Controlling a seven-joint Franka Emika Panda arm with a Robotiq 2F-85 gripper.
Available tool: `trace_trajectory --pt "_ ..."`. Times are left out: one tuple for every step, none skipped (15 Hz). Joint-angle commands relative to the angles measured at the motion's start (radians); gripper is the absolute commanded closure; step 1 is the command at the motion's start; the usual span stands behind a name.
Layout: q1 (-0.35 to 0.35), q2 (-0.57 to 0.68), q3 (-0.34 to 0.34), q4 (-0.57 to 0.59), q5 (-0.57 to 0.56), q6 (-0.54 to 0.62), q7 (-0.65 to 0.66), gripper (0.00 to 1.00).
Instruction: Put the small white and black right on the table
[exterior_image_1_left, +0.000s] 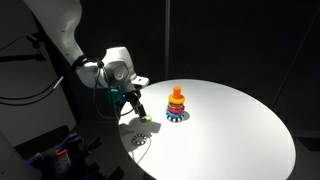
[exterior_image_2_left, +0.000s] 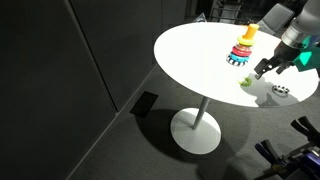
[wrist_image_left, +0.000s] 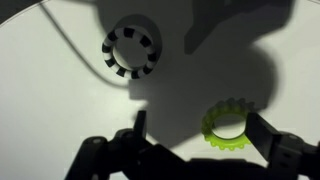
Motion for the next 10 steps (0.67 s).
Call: trace_trajectory --pt "-0.007 -0.006 0.006 0.023 0.021 -0.061 -0.036 0.0" --pt "0.022 -0.013 -0.019 0.024 0.06 -0.084 -0.078 0.0" --pt "0.016 -0.018 -0.012 0.027 0.089 -0.11 -0.115 0.0" --pt "0.018 -0.025 -0.015 0.035 0.104 -0.143 -0.139 0.0" --pt "0.018 -0.032 -0.016 0.043 0.117 -0.177 -0.166 0.0" --pt "0.012 -0.038 -0.01 0.049 0.141 -0.207 -0.206 0.0" --pt "0.006 -0.048 -0.006 0.054 0.162 -0.235 -0.249 0.0" --pt "0.001 -0.058 -0.002 0.062 0.184 -0.264 -0.292 0.0" --pt "-0.005 -0.07 0.002 0.068 0.206 -0.291 -0.336 0.0" --pt "-0.011 -0.085 0.007 0.072 0.233 -0.318 -0.387 0.0"
